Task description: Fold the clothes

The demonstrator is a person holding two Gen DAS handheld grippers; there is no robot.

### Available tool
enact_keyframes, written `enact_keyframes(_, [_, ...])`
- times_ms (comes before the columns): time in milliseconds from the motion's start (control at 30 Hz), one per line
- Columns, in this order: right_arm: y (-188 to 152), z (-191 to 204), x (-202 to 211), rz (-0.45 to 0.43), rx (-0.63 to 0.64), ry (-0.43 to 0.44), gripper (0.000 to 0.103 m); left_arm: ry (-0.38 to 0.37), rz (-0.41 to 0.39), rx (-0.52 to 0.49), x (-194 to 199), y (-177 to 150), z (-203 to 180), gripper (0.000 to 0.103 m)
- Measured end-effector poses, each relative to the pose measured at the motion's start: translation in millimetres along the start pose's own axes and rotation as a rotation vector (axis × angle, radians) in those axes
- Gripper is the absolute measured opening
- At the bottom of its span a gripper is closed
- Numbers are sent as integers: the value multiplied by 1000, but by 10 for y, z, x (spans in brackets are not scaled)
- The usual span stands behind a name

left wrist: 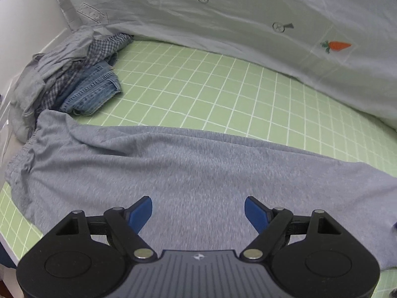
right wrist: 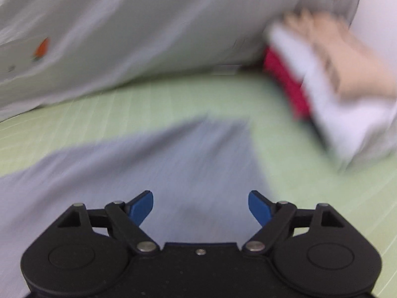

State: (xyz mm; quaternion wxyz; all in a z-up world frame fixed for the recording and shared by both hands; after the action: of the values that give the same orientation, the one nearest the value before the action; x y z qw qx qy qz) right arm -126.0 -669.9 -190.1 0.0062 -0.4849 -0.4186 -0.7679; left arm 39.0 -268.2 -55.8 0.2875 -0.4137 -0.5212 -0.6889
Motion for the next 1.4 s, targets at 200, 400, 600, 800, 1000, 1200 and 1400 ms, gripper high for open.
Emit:
enact_keyframes(200, [-361, -113, 189, 66, 7, -6, 90, 12, -60, 42, 400, -333, 193, 91])
enact_keyframes(400, [-485, -209, 440, 58, -82, 63, 99, 71, -73, 13, 644, -781, 354, 93])
enact_keyframes(600, [-747, -31, 813, 74, -221, 132, 99, 52, -53, 64, 590, -993, 718, 94])
enact_keyframes(800, [-1109, 627, 1110, 41, -142, 91, 101, -47, -74, 27, 269, -937, 1209, 94])
enact_keyframes(1000, [-1443, 1415, 1402, 13, -141, 46, 101, -113, -43, 126, -136, -735, 2174, 94])
enact_keyframes(1200, [-1765, 2014, 1452, 38, -149, -29, 101, -58, -12, 173, -470, -607, 3109, 95])
enact_keyframes(1400, [-1919, 2497, 1482, 71, -70, -72, 101, -16, 37, 220, -826, -624, 3724, 95])
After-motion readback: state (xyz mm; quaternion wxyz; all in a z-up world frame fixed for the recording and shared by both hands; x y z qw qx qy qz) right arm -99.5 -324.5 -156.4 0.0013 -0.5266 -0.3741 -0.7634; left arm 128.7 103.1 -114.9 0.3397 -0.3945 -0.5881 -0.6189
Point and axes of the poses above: each gripper's, at about its wrist camera, not at the fingertips, and x roughly against the way its jaws point, z to its left, y to its top, the point moved 2 cm from there along -x, roughly the way its jaws point, and after that the axes turned 14 degrees about -x, right-handed, at the moved point
